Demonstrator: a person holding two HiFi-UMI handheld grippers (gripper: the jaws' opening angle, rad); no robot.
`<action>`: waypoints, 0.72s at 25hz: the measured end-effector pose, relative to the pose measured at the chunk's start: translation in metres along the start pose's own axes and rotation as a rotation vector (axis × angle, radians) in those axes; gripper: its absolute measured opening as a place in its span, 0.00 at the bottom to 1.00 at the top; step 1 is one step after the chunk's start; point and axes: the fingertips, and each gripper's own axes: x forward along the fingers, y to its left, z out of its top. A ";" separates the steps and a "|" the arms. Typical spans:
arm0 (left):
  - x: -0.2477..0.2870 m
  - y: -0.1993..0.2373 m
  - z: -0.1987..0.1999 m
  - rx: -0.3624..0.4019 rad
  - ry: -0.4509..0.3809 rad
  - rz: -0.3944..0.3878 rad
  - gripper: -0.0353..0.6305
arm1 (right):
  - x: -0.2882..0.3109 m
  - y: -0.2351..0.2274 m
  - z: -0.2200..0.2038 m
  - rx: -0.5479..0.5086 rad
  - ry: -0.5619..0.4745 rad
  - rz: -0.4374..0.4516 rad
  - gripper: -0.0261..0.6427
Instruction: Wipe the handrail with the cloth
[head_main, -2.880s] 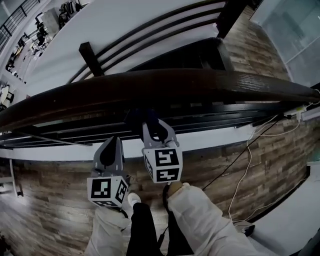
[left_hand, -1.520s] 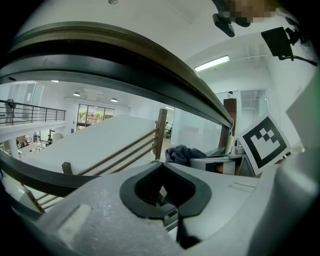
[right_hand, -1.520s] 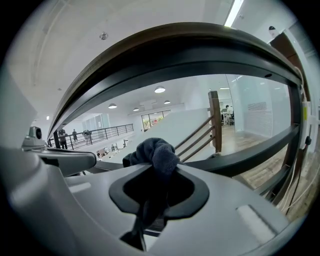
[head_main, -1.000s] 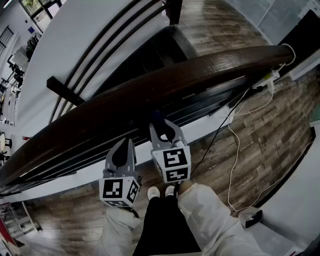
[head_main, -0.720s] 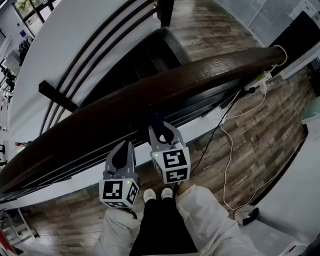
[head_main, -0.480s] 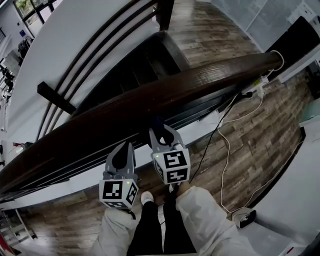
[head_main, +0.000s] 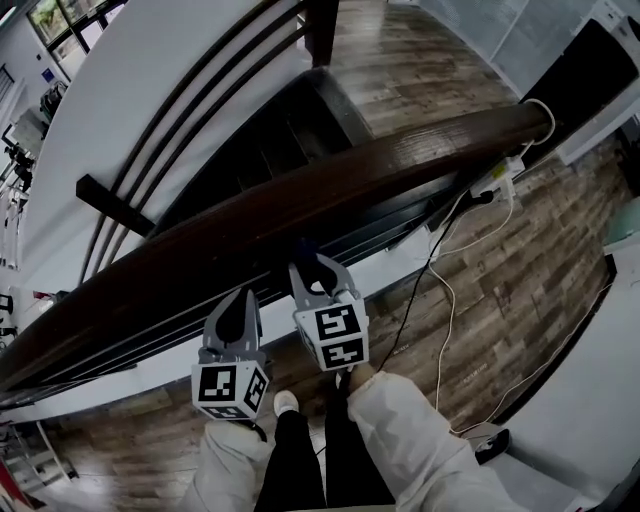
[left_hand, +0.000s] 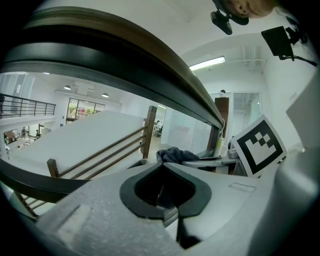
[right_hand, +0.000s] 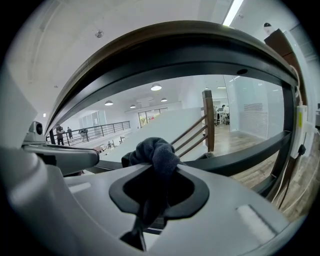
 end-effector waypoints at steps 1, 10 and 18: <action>0.005 -0.007 0.000 0.003 0.002 0.000 0.05 | -0.002 -0.009 0.001 0.002 -0.001 0.000 0.14; 0.059 -0.074 -0.002 0.011 0.024 -0.034 0.05 | -0.022 -0.119 0.008 0.022 -0.012 -0.075 0.14; 0.105 -0.123 0.002 0.031 0.037 -0.078 0.05 | -0.040 -0.224 0.016 0.043 -0.015 -0.163 0.14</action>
